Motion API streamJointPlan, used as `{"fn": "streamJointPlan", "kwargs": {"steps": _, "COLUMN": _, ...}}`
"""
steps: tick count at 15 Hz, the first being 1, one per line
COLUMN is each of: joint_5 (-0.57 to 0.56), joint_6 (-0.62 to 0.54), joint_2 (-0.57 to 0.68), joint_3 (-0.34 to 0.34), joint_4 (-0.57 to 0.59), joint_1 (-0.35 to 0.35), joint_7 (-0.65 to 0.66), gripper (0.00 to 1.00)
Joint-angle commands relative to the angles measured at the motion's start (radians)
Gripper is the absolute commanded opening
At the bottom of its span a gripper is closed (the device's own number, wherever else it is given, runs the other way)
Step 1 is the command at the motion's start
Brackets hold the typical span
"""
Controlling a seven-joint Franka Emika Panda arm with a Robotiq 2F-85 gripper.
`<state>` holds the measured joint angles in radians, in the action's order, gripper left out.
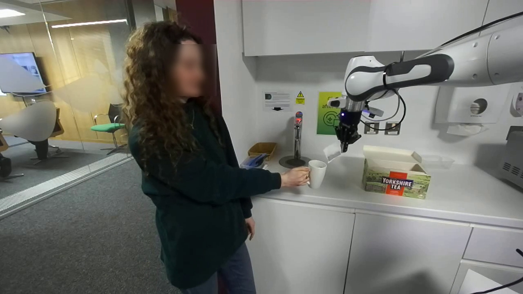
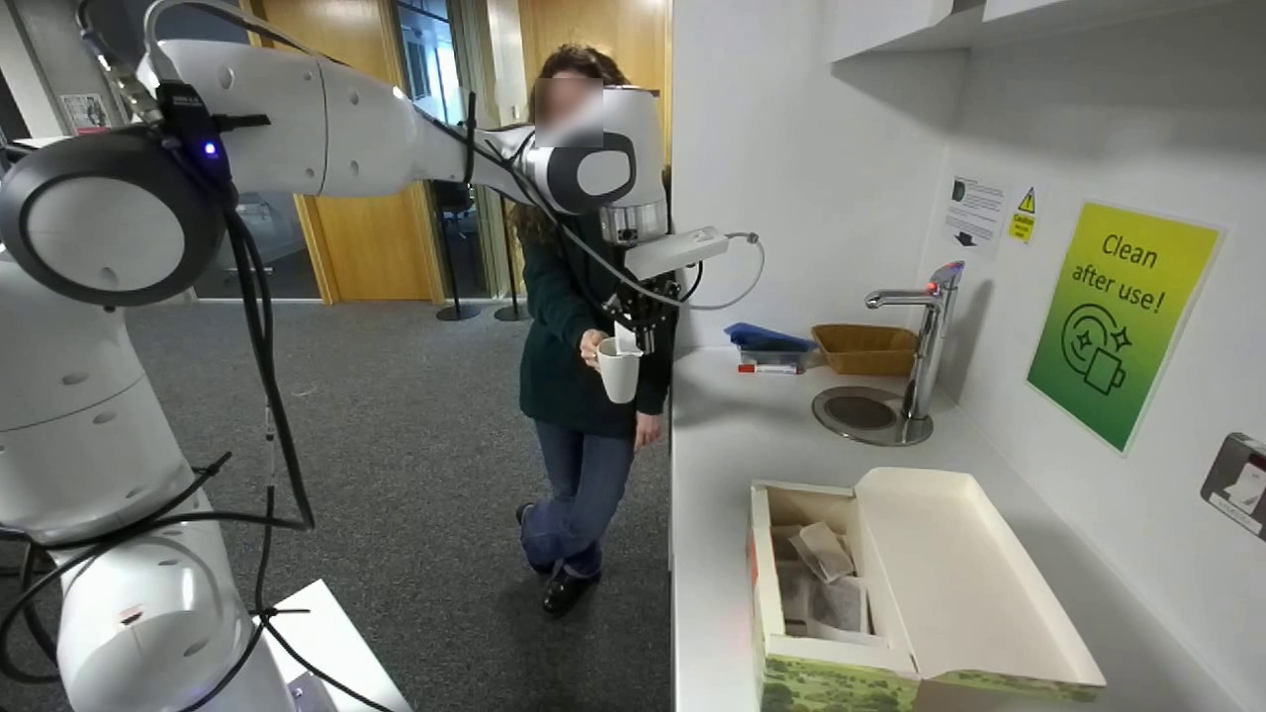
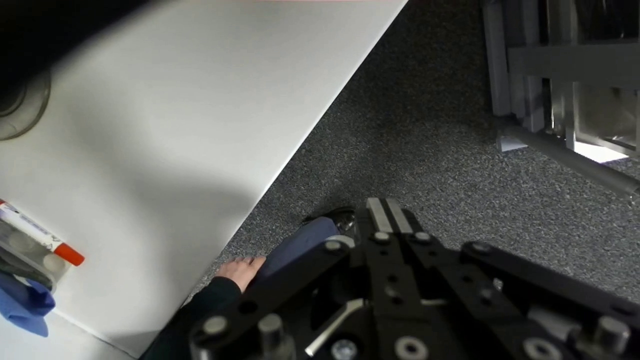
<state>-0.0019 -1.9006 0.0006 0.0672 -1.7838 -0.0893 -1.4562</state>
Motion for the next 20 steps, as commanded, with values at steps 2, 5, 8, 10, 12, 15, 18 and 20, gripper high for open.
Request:
{"fn": "streamJointPlan", "kwargs": {"steps": 2, "joint_5": -0.025, "joint_6": -0.021, "joint_2": -0.047, "joint_3": 0.002, "joint_4": -0.042, "joint_1": 0.007, "joint_7": 0.017, "gripper": 0.0}}
{"fn": "streamJointPlan", "kwargs": {"steps": 5, "joint_5": -0.018, "joint_6": -0.01, "joint_2": -0.049, "joint_3": 0.001, "joint_4": -0.042, "joint_1": 0.008, "joint_7": 0.009, "gripper": 0.0}}
{"fn": "streamJointPlan", "kwargs": {"steps": 8, "joint_5": 0.004, "joint_6": 0.035, "joint_2": -0.041, "joint_3": -0.001, "joint_4": -0.026, "joint_1": 0.011, "joint_7": -0.014, "gripper": 0.0}}
{"fn": "streamJointPlan", "kwargs": {"steps": 10, "joint_5": -0.007, "joint_6": 0.036, "joint_2": -0.039, "joint_3": -0.005, "joint_4": -0.022, "joint_1": 0.017, "joint_7": 0.01, "gripper": 0.0}}
{"fn": "streamJointPlan", "kwargs": {"steps": 12, "joint_5": -0.022, "joint_6": 0.021, "joint_2": -0.034, "joint_3": -0.01, "joint_4": -0.019, "joint_1": 0.026, "joint_7": 0.044, "gripper": 0.0}}
{"fn": "streamJointPlan", "kwargs": {"steps": 15, "joint_5": -0.022, "joint_6": 0.019, "joint_2": -0.031, "joint_3": -0.013, "joint_4": -0.016, "joint_1": 0.032, "joint_7": 0.065, "gripper": 0.0}}
{"fn": "streamJointPlan", "kwargs": {"steps": 18, "joint_5": -0.016, "joint_6": 0.024, "joint_2": -0.027, "joint_3": -0.015, "joint_4": -0.01, "joint_1": 0.031, "joint_7": 0.069, "gripper": 0.0}}
{"fn": "streamJointPlan", "kwargs": {"steps": 20, "joint_5": -0.015, "joint_6": 0.073, "joint_2": -0.005, "joint_3": -0.012, "joint_4": 0.018, "joint_1": 0.029, "joint_7": 0.076, "gripper": 0.0}}
